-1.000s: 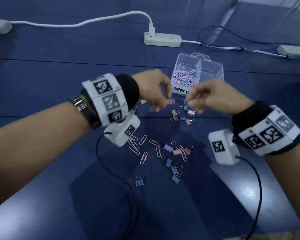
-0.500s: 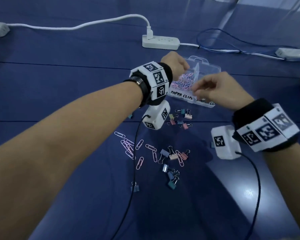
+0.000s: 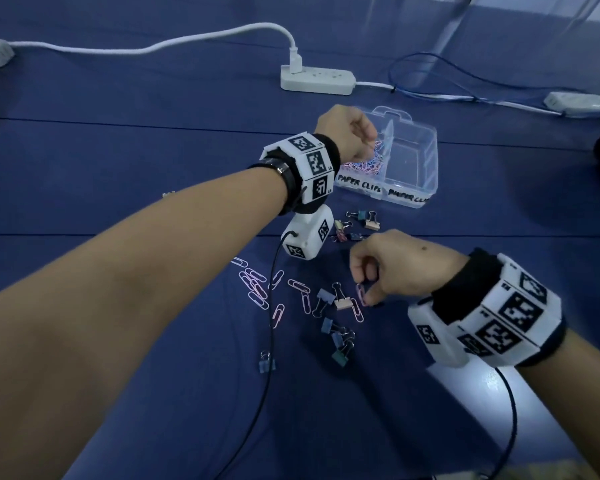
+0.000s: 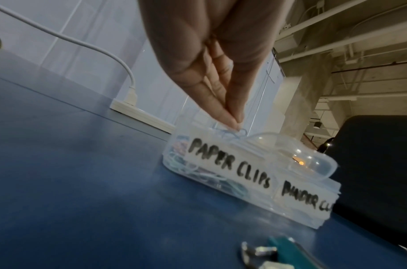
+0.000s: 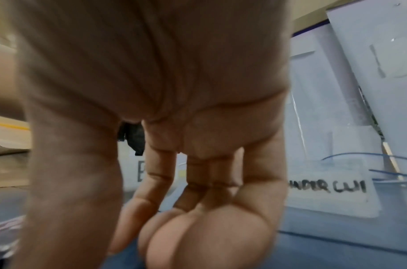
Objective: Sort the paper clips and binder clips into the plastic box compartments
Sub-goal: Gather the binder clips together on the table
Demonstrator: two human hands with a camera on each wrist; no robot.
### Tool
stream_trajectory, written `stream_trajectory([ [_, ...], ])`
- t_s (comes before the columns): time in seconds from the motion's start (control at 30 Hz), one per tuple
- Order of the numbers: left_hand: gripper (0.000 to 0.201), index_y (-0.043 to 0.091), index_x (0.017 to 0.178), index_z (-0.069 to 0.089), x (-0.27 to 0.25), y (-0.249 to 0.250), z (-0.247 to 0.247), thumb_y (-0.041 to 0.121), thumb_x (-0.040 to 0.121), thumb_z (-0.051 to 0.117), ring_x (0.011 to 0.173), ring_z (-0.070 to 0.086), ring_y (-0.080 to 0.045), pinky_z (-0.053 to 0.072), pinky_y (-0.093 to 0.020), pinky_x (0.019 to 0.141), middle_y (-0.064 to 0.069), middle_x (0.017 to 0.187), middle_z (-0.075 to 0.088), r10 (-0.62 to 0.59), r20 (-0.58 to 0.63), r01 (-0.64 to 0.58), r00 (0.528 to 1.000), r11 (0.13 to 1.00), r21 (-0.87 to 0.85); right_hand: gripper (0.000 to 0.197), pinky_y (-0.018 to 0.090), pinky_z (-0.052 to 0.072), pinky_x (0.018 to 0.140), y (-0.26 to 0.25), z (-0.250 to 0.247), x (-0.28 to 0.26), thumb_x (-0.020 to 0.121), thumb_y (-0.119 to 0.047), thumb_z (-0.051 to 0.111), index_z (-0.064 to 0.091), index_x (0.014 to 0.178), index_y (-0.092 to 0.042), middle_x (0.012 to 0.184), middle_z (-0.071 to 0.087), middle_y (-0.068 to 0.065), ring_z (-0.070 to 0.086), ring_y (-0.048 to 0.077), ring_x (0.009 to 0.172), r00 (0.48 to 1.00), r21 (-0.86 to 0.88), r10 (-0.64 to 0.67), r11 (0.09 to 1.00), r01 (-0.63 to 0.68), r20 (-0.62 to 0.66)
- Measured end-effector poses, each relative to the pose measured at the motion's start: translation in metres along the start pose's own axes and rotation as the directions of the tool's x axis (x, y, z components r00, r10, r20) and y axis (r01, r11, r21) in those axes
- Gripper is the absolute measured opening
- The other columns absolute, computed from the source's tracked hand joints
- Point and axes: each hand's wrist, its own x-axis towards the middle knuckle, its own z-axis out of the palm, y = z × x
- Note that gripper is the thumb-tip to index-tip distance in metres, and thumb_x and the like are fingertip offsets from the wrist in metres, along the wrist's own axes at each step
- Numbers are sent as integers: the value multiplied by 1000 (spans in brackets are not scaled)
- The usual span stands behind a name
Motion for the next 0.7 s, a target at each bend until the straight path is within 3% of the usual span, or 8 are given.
stream_trajectory([
  [0.17, 42, 14, 66, 52, -4, 1, 1, -26, 74, 43, 66, 61, -1, 51, -18, 56, 0, 71, 62, 14, 96, -15, 995, 1000, 5, 29, 19, 37, 55, 1, -1, -7, 65, -10, 78, 56, 81, -19, 71, 48, -8, 46, 8, 61, 997, -16, -18, 1000, 17, -74],
  [0.27, 44, 18, 68, 53, -16, 5, -7, -24, 75, 43, 73, 61, -6, 50, -17, 58, 2, 76, 61, 60, 176, -66, 983, 997, 30, 37, 25, 41, 61, -6, 10, -11, 63, -21, 80, 57, 91, -17, 80, 46, -7, 45, 11, 67, 998, -58, -43, 997, 41, -39],
  [0.33, 38, 20, 69, 54, -30, 10, -16, -17, 76, 51, 72, 58, -5, 50, -21, 67, 5, 76, 60, 124, 236, -169, 964, 970, 178, 38, 26, 41, 63, -7, 15, -11, 64, -20, 80, 55, 92, -16, 81, 42, -7, 45, 14, 69, 998, -60, -41, 997, 38, -48],
  [0.4, 27, 20, 75, 59, -50, 13, -27, -7, 75, 60, 63, 53, 7, 47, -19, 74, 7, 76, 62, 146, 340, -293, 929, 852, 434, 31, 27, 44, 62, -4, 16, -10, 67, -12, 77, 53, 86, -18, 82, 45, -6, 47, 14, 68, 996, -16, -43, 999, 42, -75],
  [0.5, 20, 17, 91, 68, -89, 14, -46, 8, 73, 72, 58, 52, 11, 41, -8, 69, 5, 84, 65, -64, 552, -378, 831, 664, 646, 27, 16, 43, 58, 0, 14, -7, 70, 4, 69, 56, 78, -18, 77, 55, -2, 48, 4, 60, 994, 50, -82, 995, 86, -76],
  [0.57, 28, 18, 98, 67, -116, 12, -55, 15, 72, 76, 67, 56, 6, 42, -10, 69, 5, 89, 65, -229, 603, -384, 764, 590, 710, 28, 12, 41, 57, 1, 12, -7, 70, 7, 67, 57, 74, -19, 71, 57, -6, 48, 2, 59, 990, 77, -119, 989, 124, -74],
  [0.63, 41, 24, 107, 62, -139, 9, -60, 22, 70, 78, 91, 57, -7, 42, -18, 79, 8, 99, 58, -354, 604, -372, 714, 539, 755, 31, 21, 44, 64, 3, 9, -8, 68, 3, 70, 54, 69, -24, 71, 55, -10, 49, 7, 64, 985, 73, -125, 988, 134, -117],
  [0.7, 61, 30, 119, 50, -154, 3, -60, 32, 66, 80, 105, 47, -11, 42, -23, 88, 9, 109, 44, -452, 576, -374, 682, 461, 805, 37, 27, 43, 68, 6, 8, -10, 66, -2, 74, 48, 65, -29, 75, 55, -7, 48, 9, 67, 984, 49, -89, 994, 98, -151],
])
